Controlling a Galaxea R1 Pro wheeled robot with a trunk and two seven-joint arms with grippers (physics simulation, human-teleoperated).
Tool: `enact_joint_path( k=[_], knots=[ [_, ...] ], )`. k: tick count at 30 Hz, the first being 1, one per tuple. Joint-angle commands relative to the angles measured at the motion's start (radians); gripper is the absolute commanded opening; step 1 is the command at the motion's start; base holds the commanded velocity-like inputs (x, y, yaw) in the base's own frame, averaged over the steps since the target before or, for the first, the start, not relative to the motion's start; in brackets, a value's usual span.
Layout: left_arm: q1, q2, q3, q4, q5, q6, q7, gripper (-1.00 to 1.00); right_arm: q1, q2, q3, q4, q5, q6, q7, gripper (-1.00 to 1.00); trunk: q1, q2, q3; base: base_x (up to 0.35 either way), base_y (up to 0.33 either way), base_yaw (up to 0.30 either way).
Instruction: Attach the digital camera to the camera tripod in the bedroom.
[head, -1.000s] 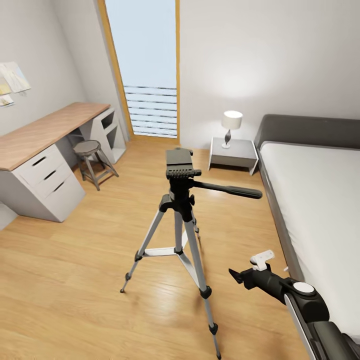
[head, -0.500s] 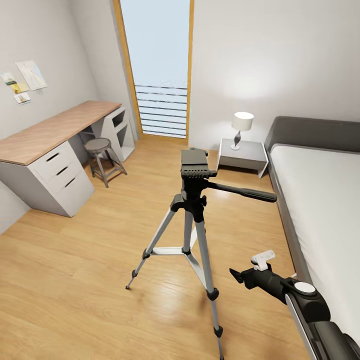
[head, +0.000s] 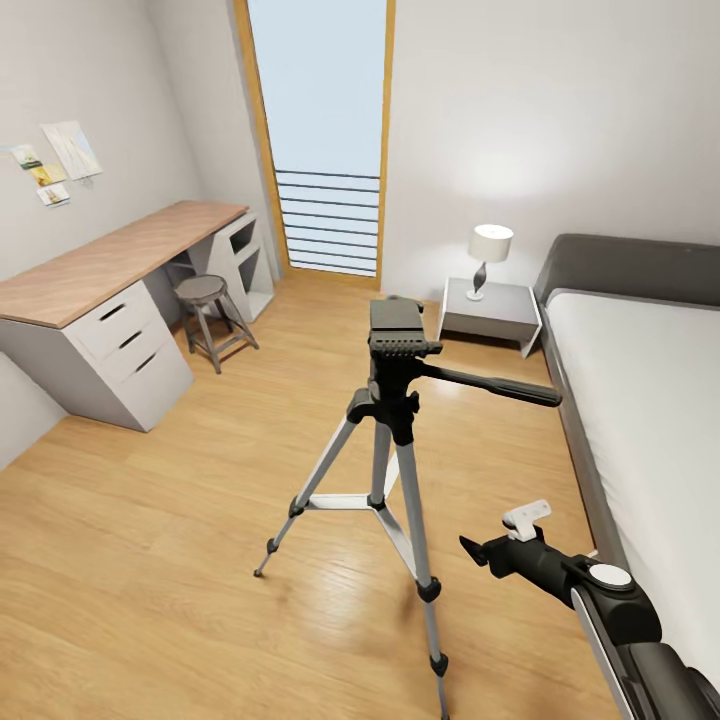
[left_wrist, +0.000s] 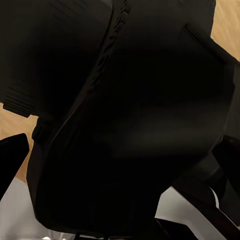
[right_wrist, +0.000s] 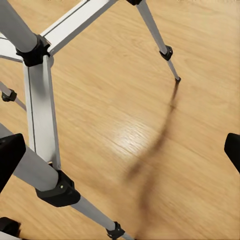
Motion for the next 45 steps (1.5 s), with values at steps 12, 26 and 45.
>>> enact_joint_path(
  k=[12, 26, 45],
  knots=[
    [-0.001, 0.000, -0.002, 0.001, 0.008, -0.001, -0.005, -1.00, -0.001, -0.001, 0.001, -0.001, 0.010, -0.038, 0.011, 1.00, 0.000, -0.002, -0.002, 0.000, 0.000, 0.002],
    [-0.001, 0.000, -0.002, 0.000, 0.008, -0.001, -0.004, -1.00, -0.093, 0.010, 0.002, 0.000, 0.007, 0.098, 0.251, 1.00, 0.000, -0.002, -0.002, 0.000, 0.000, 0.000],
    [-0.001, 0.000, -0.002, 0.001, 0.008, -0.001, -0.004, -1.00, -0.251, 0.025, 0.006, 0.007, 0.012, 0.396, 0.451, 1.00, 0.000, -0.002, -0.002, 0.000, 0.000, 0.000]
  ],
)
